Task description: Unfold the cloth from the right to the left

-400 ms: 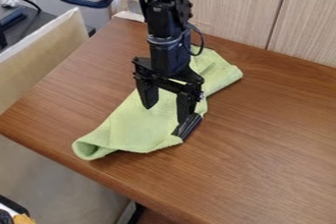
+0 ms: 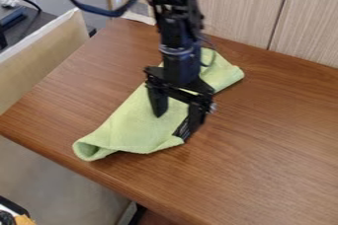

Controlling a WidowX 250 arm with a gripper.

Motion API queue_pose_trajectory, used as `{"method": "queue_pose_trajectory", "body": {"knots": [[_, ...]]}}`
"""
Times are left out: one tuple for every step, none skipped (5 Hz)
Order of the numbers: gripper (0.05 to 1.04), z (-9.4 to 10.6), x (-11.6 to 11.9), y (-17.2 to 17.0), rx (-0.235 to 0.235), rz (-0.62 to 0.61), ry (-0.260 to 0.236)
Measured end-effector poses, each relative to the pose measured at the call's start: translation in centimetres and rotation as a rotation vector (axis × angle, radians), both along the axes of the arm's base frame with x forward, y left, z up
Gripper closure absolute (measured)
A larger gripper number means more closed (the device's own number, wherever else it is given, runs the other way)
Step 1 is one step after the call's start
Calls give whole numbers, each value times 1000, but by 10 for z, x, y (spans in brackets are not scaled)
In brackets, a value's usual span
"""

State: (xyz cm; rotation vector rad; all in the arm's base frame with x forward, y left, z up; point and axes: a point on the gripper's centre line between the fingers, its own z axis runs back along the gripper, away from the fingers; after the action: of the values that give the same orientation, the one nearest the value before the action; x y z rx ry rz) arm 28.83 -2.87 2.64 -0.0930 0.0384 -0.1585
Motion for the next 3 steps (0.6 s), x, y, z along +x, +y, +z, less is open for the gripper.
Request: {"method": "queue_pose_trajectory", "body": {"knots": [[83,-5,2,-19,28,-76,-42],[118,-18,0,-26,65,-120,-30],[393,-27,2,-21,114,-123,-47]]}}
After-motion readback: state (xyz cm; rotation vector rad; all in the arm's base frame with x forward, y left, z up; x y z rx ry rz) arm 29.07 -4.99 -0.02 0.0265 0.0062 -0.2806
